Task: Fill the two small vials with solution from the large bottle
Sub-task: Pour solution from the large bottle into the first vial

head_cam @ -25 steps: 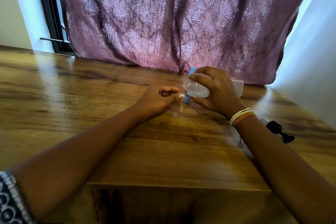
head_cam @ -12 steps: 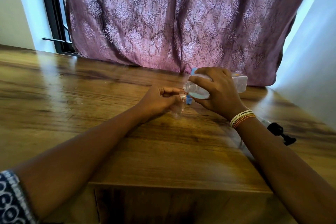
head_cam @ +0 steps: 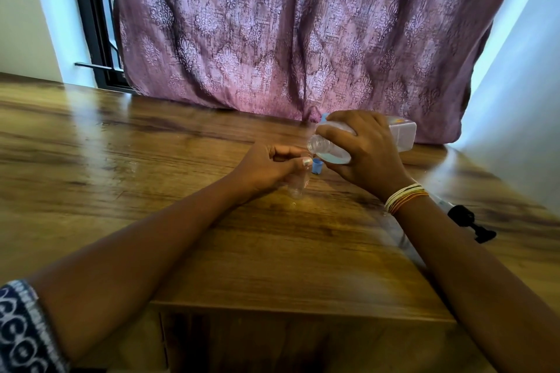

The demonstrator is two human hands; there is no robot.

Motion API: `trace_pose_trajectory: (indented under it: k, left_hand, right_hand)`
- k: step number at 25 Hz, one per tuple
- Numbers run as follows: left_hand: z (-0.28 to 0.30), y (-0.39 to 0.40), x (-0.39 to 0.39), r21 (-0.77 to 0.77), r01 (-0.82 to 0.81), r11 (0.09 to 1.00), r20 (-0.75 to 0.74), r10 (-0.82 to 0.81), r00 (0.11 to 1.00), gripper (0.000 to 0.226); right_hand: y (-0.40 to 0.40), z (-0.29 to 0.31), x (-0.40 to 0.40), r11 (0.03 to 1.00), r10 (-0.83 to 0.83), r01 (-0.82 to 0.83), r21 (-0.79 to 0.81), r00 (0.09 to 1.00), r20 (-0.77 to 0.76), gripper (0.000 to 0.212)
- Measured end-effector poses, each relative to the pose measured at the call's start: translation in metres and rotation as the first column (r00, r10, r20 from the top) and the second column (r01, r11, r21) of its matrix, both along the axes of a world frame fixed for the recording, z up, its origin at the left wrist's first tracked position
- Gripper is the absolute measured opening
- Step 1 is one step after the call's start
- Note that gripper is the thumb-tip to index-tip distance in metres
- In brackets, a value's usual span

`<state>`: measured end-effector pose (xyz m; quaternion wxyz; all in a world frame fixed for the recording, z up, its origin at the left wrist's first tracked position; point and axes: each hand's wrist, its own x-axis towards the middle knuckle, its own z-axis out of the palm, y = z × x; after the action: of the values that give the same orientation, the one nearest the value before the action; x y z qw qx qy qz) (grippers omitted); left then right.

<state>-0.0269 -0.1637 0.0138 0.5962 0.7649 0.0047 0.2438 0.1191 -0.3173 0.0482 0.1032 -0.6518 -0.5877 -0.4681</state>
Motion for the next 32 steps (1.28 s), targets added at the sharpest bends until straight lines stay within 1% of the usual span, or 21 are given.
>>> trace_pose_trajectory:
  k: [6, 15, 23, 32]
  left_hand:
    - [0.0007, -0.0007, -0.0009, -0.035, -0.008, 0.999, -0.027, 0.007, 1.0, 0.026]
    - [0.0034, -0.0026, -0.0027, -0.038, -0.021, 0.999, -0.044, 0.019, 0.999, 0.027]
    - [0.0031, -0.0018, -0.0027, -0.018, -0.01, 1.0, -0.03, 0.009, 1.0, 0.026]
    - [-0.0008, 0.0003, -0.0001, -0.037, -0.004, 0.999, -0.011, 0.004, 1.0, 0.023]
  right_hand:
    - [0.0004, -0.0001, -0.0001, 1.0, 0.002, -0.002, 0.004, 0.999, 0.033, 0.028]
    - [0.0011, 0.0009, -0.0008, 1.0, 0.006, -0.006, 0.009, 0.999, 0.04, 0.028]
    - [0.0009, 0.0015, -0.0008, 1.0, -0.001, 0.0, 0.016, 0.999, 0.042, 0.027]
    - [0.0012, 0.001, -0.0005, 1.0, 0.002, -0.003, 0.025, 0.999, 0.051, 0.026]
